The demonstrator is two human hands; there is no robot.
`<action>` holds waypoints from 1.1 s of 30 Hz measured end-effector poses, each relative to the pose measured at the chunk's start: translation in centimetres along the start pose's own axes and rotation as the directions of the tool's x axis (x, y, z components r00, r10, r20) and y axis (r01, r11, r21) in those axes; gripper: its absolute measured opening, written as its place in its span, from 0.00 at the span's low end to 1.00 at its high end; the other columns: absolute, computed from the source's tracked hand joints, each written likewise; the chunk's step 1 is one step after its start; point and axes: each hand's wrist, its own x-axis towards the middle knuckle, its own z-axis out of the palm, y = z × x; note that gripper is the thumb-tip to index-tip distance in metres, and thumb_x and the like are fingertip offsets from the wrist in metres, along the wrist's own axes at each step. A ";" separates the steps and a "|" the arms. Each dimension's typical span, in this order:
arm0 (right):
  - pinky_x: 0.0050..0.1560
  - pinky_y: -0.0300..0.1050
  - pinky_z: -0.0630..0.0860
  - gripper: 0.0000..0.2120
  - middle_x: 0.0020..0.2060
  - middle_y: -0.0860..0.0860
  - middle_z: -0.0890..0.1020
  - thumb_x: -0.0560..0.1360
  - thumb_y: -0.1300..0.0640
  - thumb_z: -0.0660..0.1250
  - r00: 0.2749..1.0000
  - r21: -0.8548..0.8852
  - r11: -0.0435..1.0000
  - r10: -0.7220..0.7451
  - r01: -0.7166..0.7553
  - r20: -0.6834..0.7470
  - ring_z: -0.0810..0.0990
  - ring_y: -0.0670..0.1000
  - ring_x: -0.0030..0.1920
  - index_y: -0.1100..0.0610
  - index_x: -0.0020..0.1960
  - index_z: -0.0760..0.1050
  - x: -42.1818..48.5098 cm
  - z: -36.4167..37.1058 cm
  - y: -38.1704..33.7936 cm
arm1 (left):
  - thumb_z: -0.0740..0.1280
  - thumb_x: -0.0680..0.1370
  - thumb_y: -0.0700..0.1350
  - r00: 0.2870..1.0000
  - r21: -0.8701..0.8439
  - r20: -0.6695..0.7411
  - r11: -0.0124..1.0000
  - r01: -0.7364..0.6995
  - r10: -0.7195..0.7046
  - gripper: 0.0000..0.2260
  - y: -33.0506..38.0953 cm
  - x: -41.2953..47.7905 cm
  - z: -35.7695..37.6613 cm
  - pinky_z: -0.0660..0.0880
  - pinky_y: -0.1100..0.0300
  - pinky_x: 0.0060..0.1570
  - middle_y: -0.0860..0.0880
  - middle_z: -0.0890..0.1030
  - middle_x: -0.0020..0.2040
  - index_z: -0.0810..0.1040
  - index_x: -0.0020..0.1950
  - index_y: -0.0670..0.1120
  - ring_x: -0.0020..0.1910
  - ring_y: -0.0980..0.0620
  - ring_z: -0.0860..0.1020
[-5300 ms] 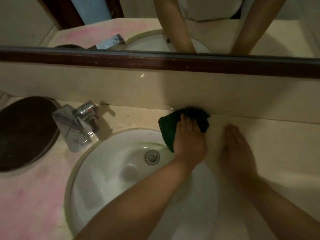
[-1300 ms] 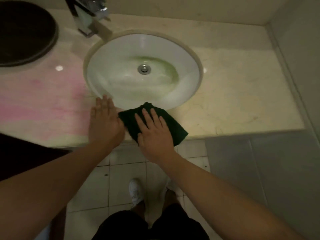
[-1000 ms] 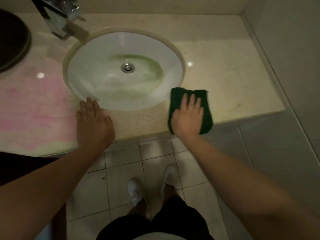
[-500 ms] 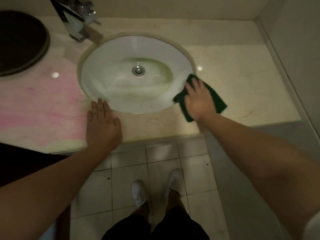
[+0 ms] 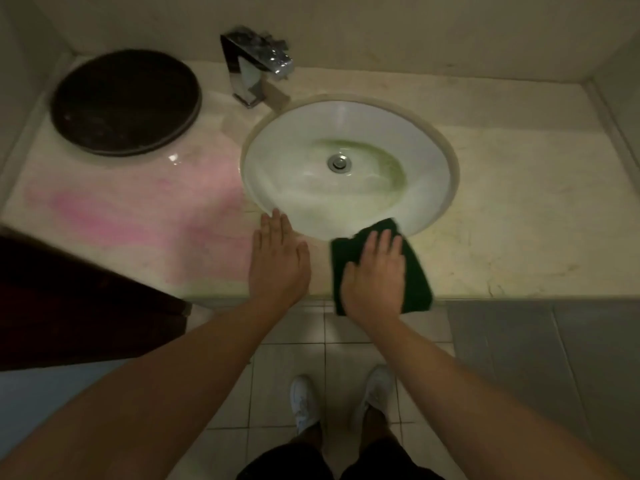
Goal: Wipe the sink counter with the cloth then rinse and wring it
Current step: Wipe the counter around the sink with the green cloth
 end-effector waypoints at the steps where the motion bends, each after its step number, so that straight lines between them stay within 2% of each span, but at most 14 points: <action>1: 0.77 0.59 0.49 0.32 0.78 0.62 0.51 0.79 0.46 0.40 0.995 0.075 0.995 -0.078 0.072 0.070 0.48 0.63 0.78 0.64 0.78 0.52 -0.6 0.5 -1.8 | 0.41 0.79 0.51 0.999 -0.109 0.005 0.993 0.033 -0.033 0.29 0.0 -0.2 -0.6 0.41 0.52 0.76 0.42 0.47 0.80 0.45 0.78 0.38 0.79 0.45 0.46; 2: 0.77 0.61 0.50 0.33 0.78 0.63 0.51 0.79 0.47 0.37 0.979 0.176 0.975 -0.161 0.138 0.125 0.47 0.63 0.78 0.65 0.76 0.56 -0.7 0.5 -2.9 | 0.43 0.79 0.50 0.998 -0.213 -0.015 0.975 0.063 -0.067 0.29 0.2 -0.4 -1.4 0.42 0.52 0.77 0.42 0.48 0.80 0.46 0.78 0.39 0.79 0.46 0.46; 3: 0.76 0.61 0.52 0.31 0.77 0.64 0.53 0.80 0.50 0.38 0.959 0.260 0.948 -0.230 0.182 0.168 0.49 0.64 0.77 0.66 0.74 0.61 -0.4 -0.1 -3.4 | 0.45 0.80 0.49 0.994 -0.279 -0.053 0.957 0.079 -0.098 0.28 0.6 -0.7 -2.0 0.43 0.52 0.77 0.42 0.49 0.80 0.47 0.78 0.39 0.79 0.46 0.46; 5: 0.74 0.58 0.59 0.21 0.74 0.64 0.62 0.81 0.57 0.49 0.969 0.438 0.888 -0.215 0.143 0.119 0.59 0.64 0.75 0.63 0.72 0.63 0.0 -2.3 -1.9 | 0.52 0.79 0.45 0.989 -0.281 -0.136 0.960 0.024 -0.065 0.28 2.8 -1.7 -2.9 0.46 0.51 0.77 0.41 0.53 0.79 0.51 0.78 0.39 0.78 0.44 0.49; 6: 0.74 0.55 0.60 0.22 0.74 0.62 0.63 0.81 0.59 0.53 0.984 0.444 0.889 -0.164 0.116 0.072 0.60 0.62 0.75 0.61 0.74 0.61 0.3 -3.0 -0.3 | 0.53 0.78 0.44 0.990 -0.232 -0.139 0.971 -0.051 0.019 0.28 4.5 -2.0 -2.8 0.49 0.49 0.77 0.40 0.54 0.79 0.53 0.78 0.38 0.78 0.42 0.50; 7: 0.75 0.52 0.57 0.24 0.76 0.60 0.61 0.81 0.61 0.54 0.992 0.427 0.901 -0.109 0.075 0.055 0.57 0.59 0.76 0.61 0.76 0.57 0.4 -3.4 1.3 | 0.53 0.79 0.45 0.989 -0.143 -0.100 0.982 -0.126 0.112 0.28 6.2 -2.2 -1.9 0.50 0.47 0.76 0.39 0.53 0.79 0.53 0.77 0.37 0.78 0.41 0.50; 8: 0.76 0.51 0.54 0.26 0.77 0.59 0.59 0.80 0.62 0.54 0.994 0.373 0.925 -0.098 0.074 0.046 0.53 0.58 0.78 0.63 0.77 0.55 0.4 -3.4 2.8 | 0.51 0.80 0.47 0.990 -0.055 -0.004 0.989 -0.139 0.139 0.28 7.7 -2.4 -0.7 0.49 0.46 0.76 0.38 0.50 0.79 0.50 0.78 0.37 0.78 0.40 0.48; 10: 0.77 0.53 0.51 0.26 0.77 0.62 0.58 0.80 0.63 0.55 0.990 0.278 0.953 -0.137 0.119 0.046 0.52 0.59 0.78 0.66 0.77 0.54 0.7 -2.4 4.9 | 0.49 0.82 0.53 0.989 0.058 0.131 0.996 -0.075 0.067 0.31 8.9 -2.7 1.6 0.44 0.47 0.77 0.39 0.44 0.79 0.43 0.78 0.38 0.78 0.42 0.43; 13: 0.77 0.50 0.49 0.27 0.77 0.62 0.57 0.80 0.62 0.56 0.979 0.187 0.965 -0.197 0.185 0.051 0.52 0.60 0.78 0.66 0.77 0.54 0.7 -1.0 4.9 | 0.48 0.81 0.57 0.986 0.171 0.137 0.978 -0.118 0.095 0.33 7.5 -2.7 2.7 0.42 0.48 0.76 0.39 0.43 0.79 0.41 0.78 0.39 0.78 0.43 0.42; 16: 0.76 0.53 0.54 0.27 0.76 0.62 0.58 0.80 0.56 0.52 0.943 0.087 0.941 -0.331 0.328 0.020 0.55 0.60 0.77 0.66 0.76 0.56 0.2 -0.7 2.8 | 0.48 0.80 0.57 0.988 0.203 0.116 0.971 -0.124 0.102 0.33 4.2 -2.3 1.2 0.44 0.48 0.77 0.41 0.45 0.80 0.44 0.79 0.40 0.79 0.45 0.43; 19: 0.76 0.50 0.49 0.31 0.76 0.62 0.60 0.78 0.50 0.46 0.874 0.099 0.873 -0.483 0.477 0.055 0.56 0.60 0.77 0.66 0.76 0.57 0.1 0.3 -1.1 | 0.45 0.78 0.57 0.997 0.238 0.069 0.971 0.008 -0.025 0.34 -0.7 -2.2 -0.8 0.43 0.49 0.76 0.41 0.45 0.80 0.44 0.78 0.40 0.79 0.45 0.44; 24: 0.75 0.54 0.51 0.32 0.76 0.61 0.59 0.78 0.46 0.46 0.813 0.092 0.818 -0.575 0.568 0.092 0.56 0.59 0.77 0.65 0.76 0.57 1.0 1.2 -7.7 | 0.45 0.79 0.57 0.972 0.276 -0.027 0.933 0.232 -0.234 0.34 -6.8 -1.6 -3.2 0.42 0.50 0.76 0.41 0.44 0.79 0.42 0.78 0.39 0.78 0.45 0.43; 28: 0.75 0.54 0.52 0.33 0.76 0.62 0.61 0.78 0.45 0.47 0.822 0.072 0.829 -0.559 0.555 0.105 0.58 0.60 0.77 0.65 0.76 0.57 1.9 1.6 -11.9 | 0.45 0.79 0.58 0.917 0.250 -0.102 0.882 0.399 -0.386 0.34 -11.6 -0.3 -5.3 0.43 0.50 0.76 0.41 0.44 0.80 0.42 0.78 0.39 0.78 0.45 0.43; 33: 0.75 0.53 0.50 0.34 0.75 0.62 0.61 0.77 0.46 0.50 0.859 0.027 0.860 -0.510 0.509 0.048 0.58 0.60 0.76 0.66 0.77 0.55 2.6 2.1 -16.6 | 0.47 0.80 0.56 0.833 0.188 -0.165 0.812 0.552 -0.528 0.34 -18.7 2.6 -8.9 0.44 0.49 0.77 0.39 0.45 0.79 0.42 0.78 0.37 0.78 0.43 0.44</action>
